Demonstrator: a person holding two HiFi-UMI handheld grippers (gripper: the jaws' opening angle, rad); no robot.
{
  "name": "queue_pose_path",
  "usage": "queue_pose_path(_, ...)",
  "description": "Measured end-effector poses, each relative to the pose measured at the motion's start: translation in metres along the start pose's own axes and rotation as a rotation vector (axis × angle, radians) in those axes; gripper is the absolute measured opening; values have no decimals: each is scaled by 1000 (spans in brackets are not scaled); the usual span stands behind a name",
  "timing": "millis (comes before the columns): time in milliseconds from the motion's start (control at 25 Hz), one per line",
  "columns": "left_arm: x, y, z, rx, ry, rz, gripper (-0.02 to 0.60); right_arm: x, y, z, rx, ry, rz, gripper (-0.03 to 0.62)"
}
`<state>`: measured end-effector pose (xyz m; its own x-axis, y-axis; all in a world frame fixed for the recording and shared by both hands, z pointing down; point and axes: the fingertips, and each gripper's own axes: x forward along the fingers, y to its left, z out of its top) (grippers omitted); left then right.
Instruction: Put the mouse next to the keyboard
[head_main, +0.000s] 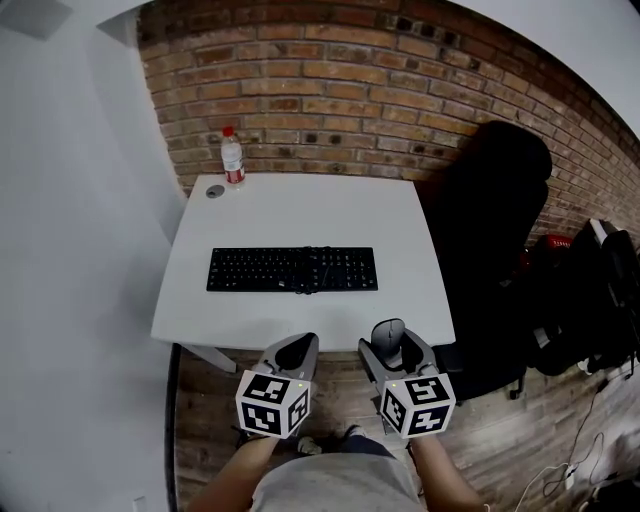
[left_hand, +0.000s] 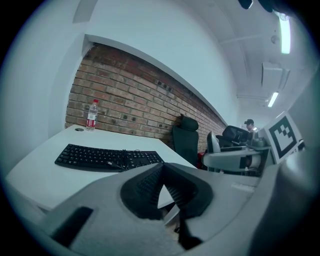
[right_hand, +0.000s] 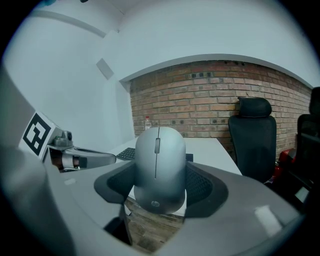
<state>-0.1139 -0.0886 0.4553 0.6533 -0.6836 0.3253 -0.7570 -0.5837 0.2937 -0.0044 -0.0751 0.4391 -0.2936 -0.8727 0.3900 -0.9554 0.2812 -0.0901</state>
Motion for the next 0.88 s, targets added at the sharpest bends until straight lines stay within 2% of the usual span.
queue_pose_path(560, 72, 27, 20, 26, 31, -14, -14, 60, -56, 10, 49, 9, -49, 304)
queue_pose_path(880, 125, 34, 35, 19, 64, 1, -14, 100, -102, 11, 74, 65, -50, 302)
